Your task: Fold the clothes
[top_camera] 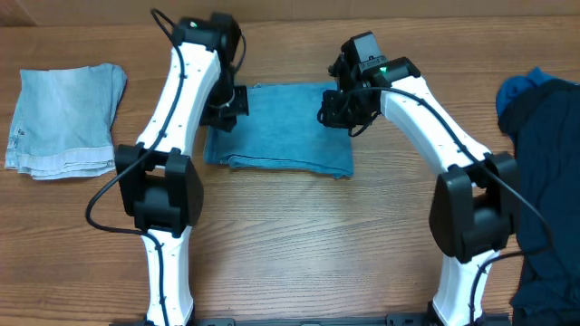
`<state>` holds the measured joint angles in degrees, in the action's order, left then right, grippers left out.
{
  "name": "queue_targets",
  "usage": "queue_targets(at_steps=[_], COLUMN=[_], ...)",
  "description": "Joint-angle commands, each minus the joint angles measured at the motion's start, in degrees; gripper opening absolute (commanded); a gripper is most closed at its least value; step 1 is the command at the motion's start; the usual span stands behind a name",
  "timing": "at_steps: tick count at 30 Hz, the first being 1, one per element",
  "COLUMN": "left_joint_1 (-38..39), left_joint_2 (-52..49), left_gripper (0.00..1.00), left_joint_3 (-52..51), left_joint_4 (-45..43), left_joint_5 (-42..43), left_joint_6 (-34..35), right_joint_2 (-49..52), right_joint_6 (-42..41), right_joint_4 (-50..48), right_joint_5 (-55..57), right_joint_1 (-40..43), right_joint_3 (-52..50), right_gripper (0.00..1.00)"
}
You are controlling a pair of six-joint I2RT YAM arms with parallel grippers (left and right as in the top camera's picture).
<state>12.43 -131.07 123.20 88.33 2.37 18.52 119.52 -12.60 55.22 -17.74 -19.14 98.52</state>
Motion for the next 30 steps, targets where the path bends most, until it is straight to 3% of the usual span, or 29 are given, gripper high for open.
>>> queue_targets(at_steps=[1,10,13,16,17,18,19,20,21,22,25,30], left_joint_1=[1.2,1.1,1.1,1.1,1.0,0.7,0.2,-0.6,-1.3,-2.6,-7.5,-13.6], left_joint_2=[-0.8,-0.8,1.0,7.3,9.4,11.5,13.2,15.1,16.2,17.0,16.4,11.9], left_gripper=[0.04,0.04,0.04,0.04,0.06,0.16,0.41,0.77,0.92,1.0,1.0,1.0], left_joint_3=[-8.1,-24.5,-20.2,-7.7,-4.2,-1.0,1.2,2.6,2.8,2.8,1.4,-8.7], left_joint_4=[-2.3,-15.1,-13.3,-9.9,-9.4,-8.9,-8.6,-8.2,-8.2,-7.9,-5.4,-11.3], left_joint_5=[3.0,3.2,3.5,3.4,3.2,3.0,2.5,1.3,1.0,1.0,2.7,15.8], left_joint_6=[0.9,0.8,0.8,1.2,1.2,1.2,1.2,1.0,0.3,-0.4,-1.5,-12.6], right_joint_2=[3.0,8.9,8.5,7.4,6.8,6.2,5.6,5.3,5.2,5.2,5.3,5.3], right_joint_6=[3.3,3.5,3.5,3.5,3.5,3.5,3.5,3.5,3.5,3.5,6.0,12.3], right_joint_4=[-1.4,-3.9,-2.7,2.2,4.3,6.3,8.1,9.5,10.9,12.1,14.5,17.0], right_joint_5=[1.9,7.4,7.2,7.1,7.0,7.0,7.0,7.1,7.3,7.2,7.2,7.2], right_joint_1=[0.5,0.7,0.9,0.9,0.9,1.0,1.3,1.8,2.4,3.3,5.7,6.5], right_joint_3=[0.1,0.3,1.8,8.7,11.6,14.2,16.6,18.5,20.0,20.8,20.6,20.4], right_gripper=[0.04,0.11,0.13,0.15,0.22,0.33,0.5,0.71,0.8,0.83,0.85,0.88])
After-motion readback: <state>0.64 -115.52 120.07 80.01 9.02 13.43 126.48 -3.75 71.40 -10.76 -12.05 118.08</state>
